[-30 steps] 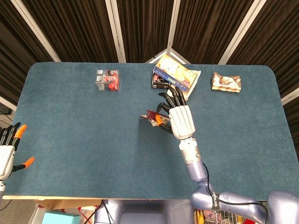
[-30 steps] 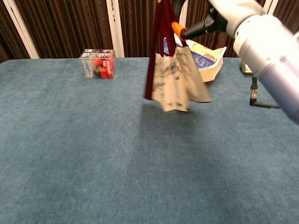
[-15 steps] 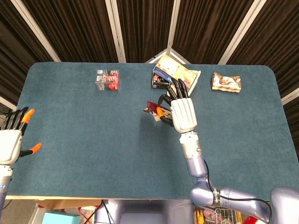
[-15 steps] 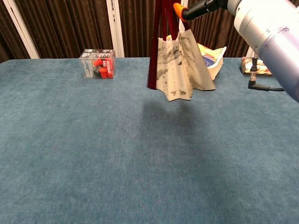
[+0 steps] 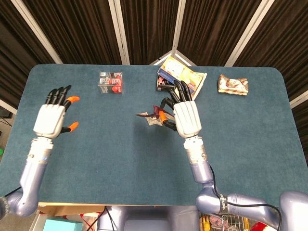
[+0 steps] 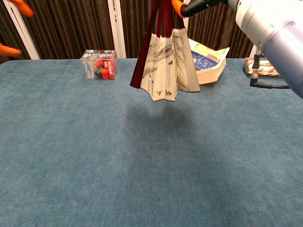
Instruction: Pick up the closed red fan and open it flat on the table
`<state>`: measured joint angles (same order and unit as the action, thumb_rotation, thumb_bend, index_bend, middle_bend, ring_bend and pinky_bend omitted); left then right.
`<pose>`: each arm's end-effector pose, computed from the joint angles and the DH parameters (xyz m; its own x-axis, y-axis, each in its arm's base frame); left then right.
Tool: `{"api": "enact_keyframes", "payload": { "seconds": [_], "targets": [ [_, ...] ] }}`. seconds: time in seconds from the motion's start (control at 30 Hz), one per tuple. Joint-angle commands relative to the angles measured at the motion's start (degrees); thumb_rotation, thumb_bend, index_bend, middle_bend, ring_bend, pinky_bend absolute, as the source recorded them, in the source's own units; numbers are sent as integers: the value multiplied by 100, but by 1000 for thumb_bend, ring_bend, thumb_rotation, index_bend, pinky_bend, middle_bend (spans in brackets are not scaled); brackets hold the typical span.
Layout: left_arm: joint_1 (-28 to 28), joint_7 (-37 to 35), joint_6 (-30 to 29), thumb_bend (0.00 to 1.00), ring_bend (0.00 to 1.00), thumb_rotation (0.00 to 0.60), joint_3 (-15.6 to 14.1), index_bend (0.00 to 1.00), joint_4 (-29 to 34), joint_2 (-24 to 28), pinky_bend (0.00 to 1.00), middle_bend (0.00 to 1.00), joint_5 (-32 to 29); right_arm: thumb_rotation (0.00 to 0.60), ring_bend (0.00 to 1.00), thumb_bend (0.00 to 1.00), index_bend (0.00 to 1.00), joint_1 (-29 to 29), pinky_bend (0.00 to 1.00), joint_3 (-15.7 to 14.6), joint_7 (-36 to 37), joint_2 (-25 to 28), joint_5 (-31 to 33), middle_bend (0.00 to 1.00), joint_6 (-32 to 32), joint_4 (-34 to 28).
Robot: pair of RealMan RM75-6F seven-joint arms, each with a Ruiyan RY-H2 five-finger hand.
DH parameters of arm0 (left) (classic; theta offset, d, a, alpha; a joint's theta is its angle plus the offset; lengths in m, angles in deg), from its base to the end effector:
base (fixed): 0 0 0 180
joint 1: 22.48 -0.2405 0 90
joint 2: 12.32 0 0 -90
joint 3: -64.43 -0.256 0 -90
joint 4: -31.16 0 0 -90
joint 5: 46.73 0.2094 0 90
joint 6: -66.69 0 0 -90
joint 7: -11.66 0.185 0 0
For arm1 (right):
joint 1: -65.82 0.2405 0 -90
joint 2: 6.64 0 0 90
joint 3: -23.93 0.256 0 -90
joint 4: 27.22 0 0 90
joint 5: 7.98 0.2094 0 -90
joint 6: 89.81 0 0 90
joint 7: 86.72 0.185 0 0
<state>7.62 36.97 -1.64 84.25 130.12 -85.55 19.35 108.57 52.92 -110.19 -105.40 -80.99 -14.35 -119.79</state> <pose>-0.1643 0.3779 0.1159 0.4232 -0.0659 0.9036 0.8870 -0.1731 -0.4281 -0.0129 -0.3862 0.0543 -0.0045 0.1896 0.9819 -0.9098 -0.4083 0.0747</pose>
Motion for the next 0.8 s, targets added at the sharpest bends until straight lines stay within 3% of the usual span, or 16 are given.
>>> {"api": "enact_keyframes", "payload": {
  "seconds": [0.03, 0.3, 0.8],
  "targets": [
    [409, 250, 280, 282, 0, 600, 202, 284, -161, -424, 0, 27, -501, 600, 76, 680, 764, 51, 47, 89, -42, 54, 77, 279, 4, -108],
    [1045, 571, 526, 305, 0, 600, 344, 310, -404, -1069, 0, 36, -1139, 600, 76, 680, 767, 94, 47, 142, -184, 245, 196, 279, 7, -386],
    [1926, 1106, 455, 305, 0, 600, 351, 318, -831, -2037, 0, 47, -1388, 600, 76, 680, 780, 98, 47, 104, -205, 540, 335, 282, 21, -924]
  ]
}}
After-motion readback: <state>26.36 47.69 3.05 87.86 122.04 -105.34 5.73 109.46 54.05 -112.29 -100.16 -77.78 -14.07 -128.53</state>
